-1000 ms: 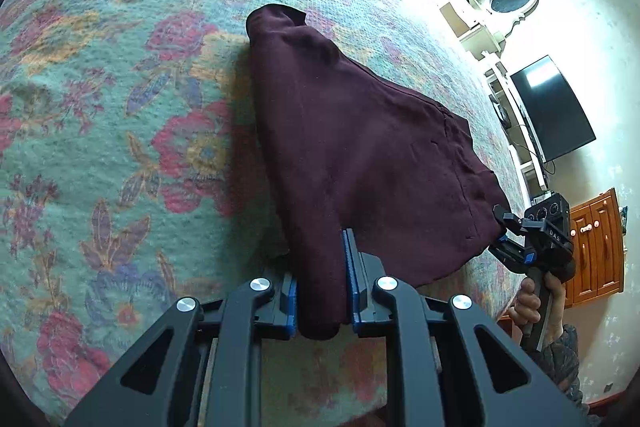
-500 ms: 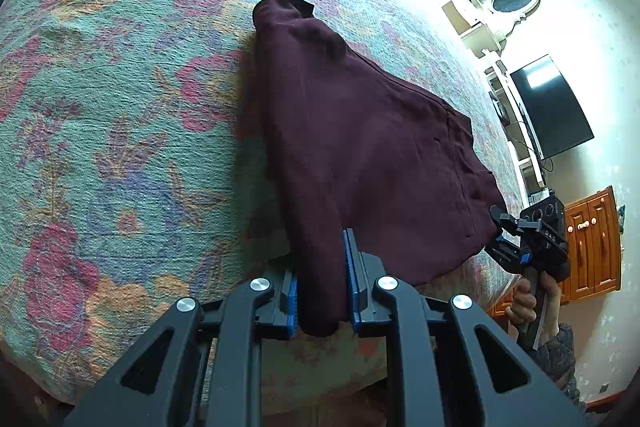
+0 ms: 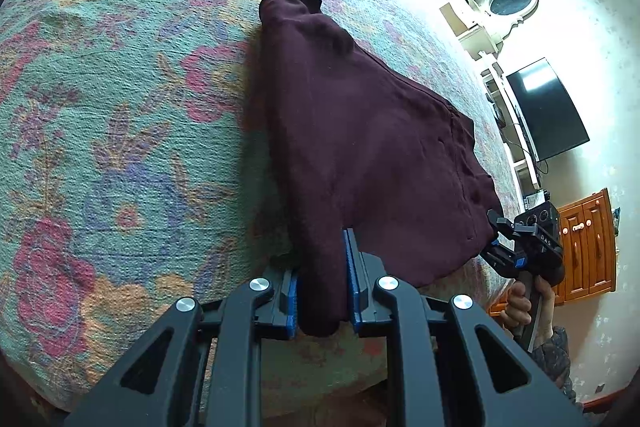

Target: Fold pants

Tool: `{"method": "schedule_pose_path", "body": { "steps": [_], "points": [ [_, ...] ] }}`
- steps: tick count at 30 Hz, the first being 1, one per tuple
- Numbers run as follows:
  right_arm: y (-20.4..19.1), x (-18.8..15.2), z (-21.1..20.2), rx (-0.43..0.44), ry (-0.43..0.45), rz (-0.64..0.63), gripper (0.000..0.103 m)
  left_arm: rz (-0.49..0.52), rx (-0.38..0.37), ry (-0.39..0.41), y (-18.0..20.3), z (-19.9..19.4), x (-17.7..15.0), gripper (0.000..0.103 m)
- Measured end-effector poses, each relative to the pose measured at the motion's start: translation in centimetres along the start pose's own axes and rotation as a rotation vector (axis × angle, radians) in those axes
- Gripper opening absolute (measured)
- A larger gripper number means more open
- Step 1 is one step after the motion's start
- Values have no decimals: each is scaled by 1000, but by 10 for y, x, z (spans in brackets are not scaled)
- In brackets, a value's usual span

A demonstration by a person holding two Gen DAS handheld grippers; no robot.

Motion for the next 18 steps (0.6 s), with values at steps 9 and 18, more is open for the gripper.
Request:
{"method": "schedule_pose_path", "body": {
  "steps": [9,18],
  "points": [
    [5,-3,0,17,3,20,28,-4,-17,-2,-4,-1,-1,20],
    [20,0,-4,49,-3,51,32,-4,-14,-7,-9,0,-2,36]
  ]
}}
Point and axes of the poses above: each gripper's, at about its wrist camera, not at the fingertips, and z roughly the way its jaws point, y to its right, x to its top, the point moved 7 cm from there along z, roughly the way its jaws point, and after that the axes turned 8 degrees about -x, right-handed, at the moved point
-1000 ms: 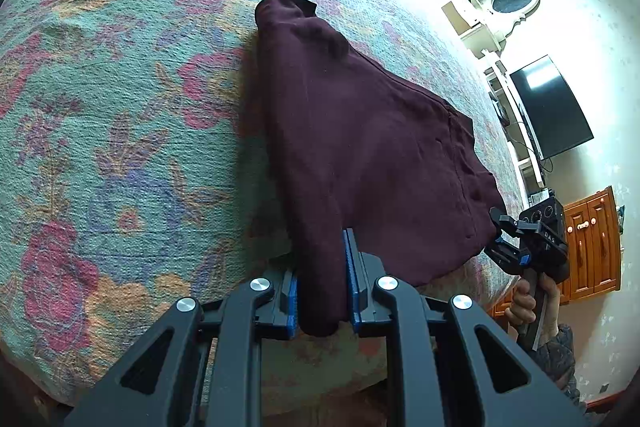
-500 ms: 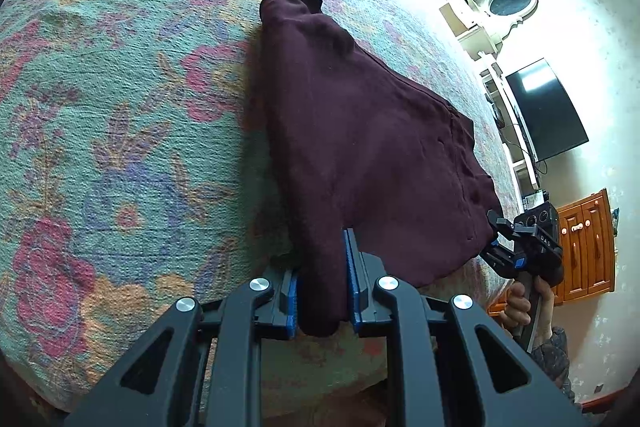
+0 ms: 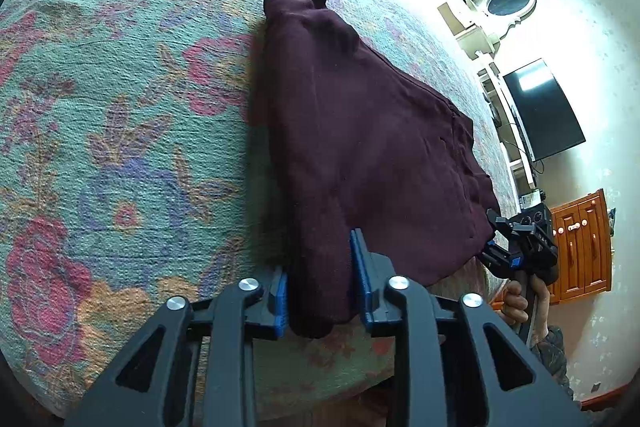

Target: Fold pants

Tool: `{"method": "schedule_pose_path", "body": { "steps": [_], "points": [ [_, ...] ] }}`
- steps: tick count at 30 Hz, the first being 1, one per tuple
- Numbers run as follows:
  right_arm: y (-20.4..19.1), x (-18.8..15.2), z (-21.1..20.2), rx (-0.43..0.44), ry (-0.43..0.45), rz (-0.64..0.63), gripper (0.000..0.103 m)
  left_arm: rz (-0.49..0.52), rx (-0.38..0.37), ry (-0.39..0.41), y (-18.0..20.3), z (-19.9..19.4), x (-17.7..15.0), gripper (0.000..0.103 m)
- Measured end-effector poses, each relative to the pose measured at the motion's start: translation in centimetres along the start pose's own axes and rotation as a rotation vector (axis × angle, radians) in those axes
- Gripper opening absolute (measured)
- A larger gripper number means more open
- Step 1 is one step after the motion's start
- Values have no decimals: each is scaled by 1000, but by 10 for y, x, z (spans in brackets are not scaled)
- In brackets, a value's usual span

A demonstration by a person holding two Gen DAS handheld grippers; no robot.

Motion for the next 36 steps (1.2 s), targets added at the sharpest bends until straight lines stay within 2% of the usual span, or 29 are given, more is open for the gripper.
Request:
{"method": "schedule_pose_path", "body": {
  "steps": [5,7,8,9,11,14,16,18,24,27,30,34,36],
  "points": [
    [10,1,-8,15,9,32,38,-4,-5,10,-2,-1,0,50],
    [12,-1,-13,7,14,29,41,37,31,22,3,-3,0,63],
    [12,-1,-14,-1,17,26,43,61,60,36,6,-5,-1,74],
    [13,-2,-17,-14,21,23,44,84,94,50,9,-7,-1,79],
    [15,-4,-23,-45,31,10,49,144,183,79,16,-11,-3,82],
    [15,-10,-33,-103,54,-4,54,190,277,114,21,-14,-8,83],
    [15,-16,-40,-178,80,-32,57,199,314,128,22,-15,-11,83],
    [12,-24,-44,-289,116,-89,60,201,354,158,25,-18,-16,83],
    [-12,-57,-42,-629,223,-343,78,228,471,285,38,-29,-27,83],
    [-22,-72,-35,-689,260,-410,81,234,479,308,40,-30,-32,83],
    [-28,-83,-27,-768,279,-468,81,233,447,327,39,-31,-36,83],
    [-43,-93,-16,-781,274,-557,83,202,385,328,38,-33,-37,83],
    [-49,-94,-15,-780,281,-571,83,216,394,330,40,-34,-38,83]
  ]
}}
Point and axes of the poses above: each gripper's, at about its wrist camera, not at the fingertips, and z roughly the way its jaws point, y to its right, x to its top, the point moved 7 cm from there along z, roughly the way its jaws point, and after that the axes turned 8 degrees about -x, right-handed, at the moved point
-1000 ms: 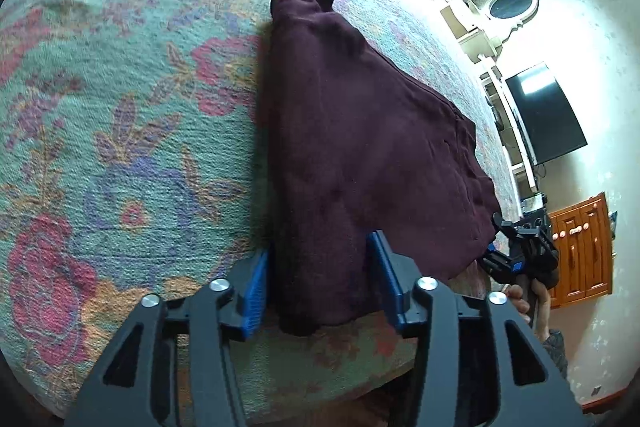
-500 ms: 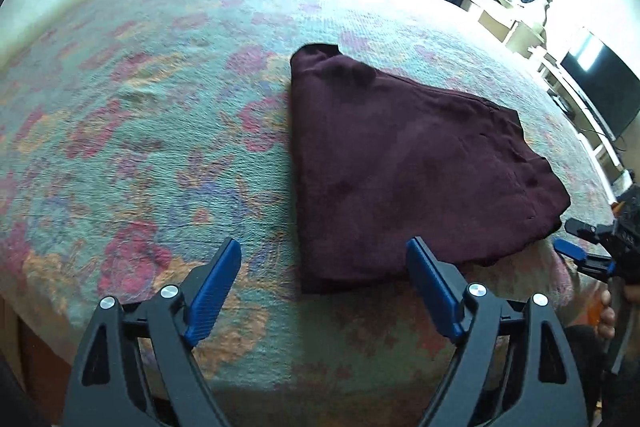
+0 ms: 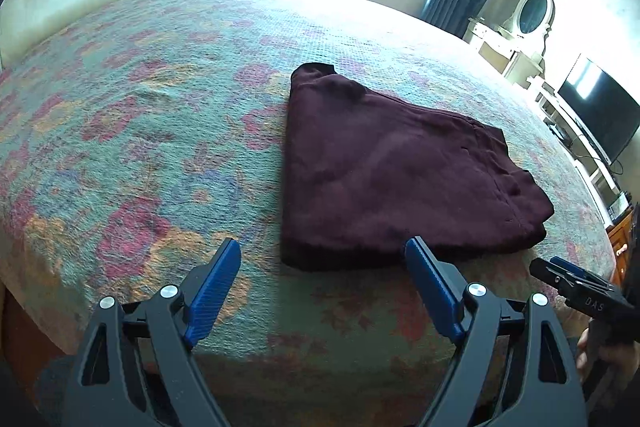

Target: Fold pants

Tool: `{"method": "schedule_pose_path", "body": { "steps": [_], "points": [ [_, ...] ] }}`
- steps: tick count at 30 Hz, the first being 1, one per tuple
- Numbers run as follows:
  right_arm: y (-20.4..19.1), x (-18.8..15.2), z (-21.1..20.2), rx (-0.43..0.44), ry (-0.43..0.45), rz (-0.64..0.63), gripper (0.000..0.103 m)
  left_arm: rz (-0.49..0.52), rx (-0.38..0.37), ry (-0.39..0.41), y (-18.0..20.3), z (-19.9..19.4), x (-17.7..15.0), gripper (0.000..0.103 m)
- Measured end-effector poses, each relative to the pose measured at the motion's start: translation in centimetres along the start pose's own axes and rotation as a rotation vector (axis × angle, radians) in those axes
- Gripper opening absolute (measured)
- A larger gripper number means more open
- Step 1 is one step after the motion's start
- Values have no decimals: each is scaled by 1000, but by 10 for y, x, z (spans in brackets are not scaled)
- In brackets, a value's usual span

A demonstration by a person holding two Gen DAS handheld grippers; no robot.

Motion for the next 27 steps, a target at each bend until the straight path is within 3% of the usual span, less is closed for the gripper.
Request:
{"method": "schedule_pose_path", "body": {
  "steps": [7,13,27],
  "points": [
    [-4,2,-5,-30,29,0,85,88,104,-12,5,1,-5,83],
    [-4,3,-6,-30,39,7,87,118,119,24,10,-6,-2,83],
    [-5,0,-2,-28,26,0,87,139,131,16,18,-6,1,83]
  ]
}}
Point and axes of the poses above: each gripper's, at about its wrist camera, not at the fingertips, and z roughly the way its jaws point, y to its right, x to its top, the point moved 7 cm from there along z, roughly the way its jaws point, and after that the axes turned 8 degrees about -x, right-handed, at the moved point
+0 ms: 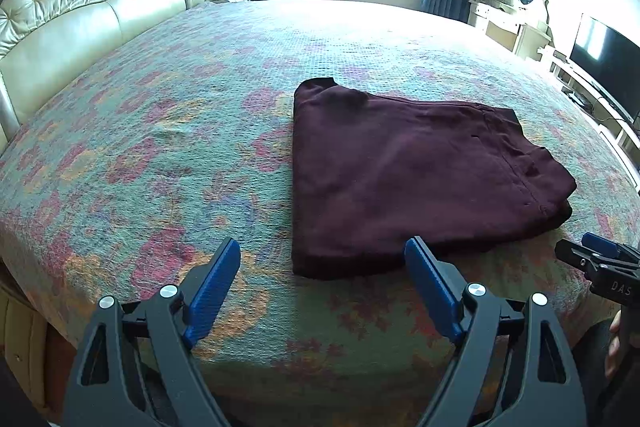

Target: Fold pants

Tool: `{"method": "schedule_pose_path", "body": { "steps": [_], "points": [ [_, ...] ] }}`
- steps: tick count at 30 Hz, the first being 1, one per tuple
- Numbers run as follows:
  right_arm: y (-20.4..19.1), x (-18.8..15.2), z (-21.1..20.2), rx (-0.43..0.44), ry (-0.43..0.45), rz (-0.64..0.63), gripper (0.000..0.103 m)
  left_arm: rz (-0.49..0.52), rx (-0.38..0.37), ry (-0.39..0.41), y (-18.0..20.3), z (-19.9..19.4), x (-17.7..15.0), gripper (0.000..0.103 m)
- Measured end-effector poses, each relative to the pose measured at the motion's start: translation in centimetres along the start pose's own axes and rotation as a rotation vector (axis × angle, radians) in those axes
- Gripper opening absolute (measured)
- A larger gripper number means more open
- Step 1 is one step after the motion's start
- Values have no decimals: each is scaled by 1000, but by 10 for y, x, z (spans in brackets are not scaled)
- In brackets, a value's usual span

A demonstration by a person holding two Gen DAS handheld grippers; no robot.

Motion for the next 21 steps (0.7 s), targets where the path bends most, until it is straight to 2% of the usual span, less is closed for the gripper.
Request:
{"method": "schedule_pose_path", "body": {
  "steps": [18,21],
  "points": [
    [-8,-6,4,18,-27,-20,87,30,73,-21,0,-1,4,83],
    [-8,-6,4,19,-28,-20,87,19,64,-8,-2,-3,6,83]
  ]
}}
Point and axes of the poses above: each gripper's, at about its wrist camera, not at the fingertips, and z roughly the way its jaws point, y to its right, x to its top, the point moved 7 cm from there along z, roughly the way its jaws point, and after that the axes turned 8 degrees about -x, right-handed, at the moved point
